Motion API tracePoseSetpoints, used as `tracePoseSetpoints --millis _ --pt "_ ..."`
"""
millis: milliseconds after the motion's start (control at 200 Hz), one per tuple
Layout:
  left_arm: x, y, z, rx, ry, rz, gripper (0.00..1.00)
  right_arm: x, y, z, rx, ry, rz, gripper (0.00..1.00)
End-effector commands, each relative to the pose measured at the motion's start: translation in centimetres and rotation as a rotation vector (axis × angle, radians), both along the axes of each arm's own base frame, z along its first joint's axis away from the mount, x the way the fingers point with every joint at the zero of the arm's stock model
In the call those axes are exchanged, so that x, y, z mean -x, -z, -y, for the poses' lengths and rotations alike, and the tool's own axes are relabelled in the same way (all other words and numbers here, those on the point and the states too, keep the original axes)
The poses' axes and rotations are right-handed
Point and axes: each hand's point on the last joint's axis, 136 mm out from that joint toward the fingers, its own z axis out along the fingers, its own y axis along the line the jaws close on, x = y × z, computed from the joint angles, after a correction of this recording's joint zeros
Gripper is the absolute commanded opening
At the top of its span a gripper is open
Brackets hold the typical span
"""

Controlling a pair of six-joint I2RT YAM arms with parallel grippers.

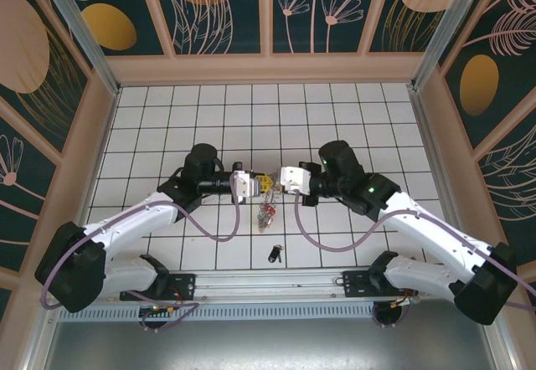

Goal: Put the keys on the keyring

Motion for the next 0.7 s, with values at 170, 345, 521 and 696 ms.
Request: tracePoseSetpoints --millis 170,345,521,696 --pt "-1.7 -1.6 -0.7 0.086 -0.182 -0.211 0.0 0.0 -2.0 -0.6 -0.147 0.009 -0.001 0.0" --pt "-2.0 -1.9 -1.0 0.088 -0.218 -0.234 0.0 -0.4 -2.1 -0.3 -0.193 0.034 -0.037 0.0" --pt "-1.9 -2.2 -1.1 0.116 -0.232 -0.291 0.0 -0.4 -2.8 -0.3 -0.276 0.056 -0.078 0.0" --pt "-2.8 -2.8 -1.4 0.159 -0.306 -0.362 0.0 0.2 -3.0 -0.4 -0.375 0.054 -0.117 0.0"
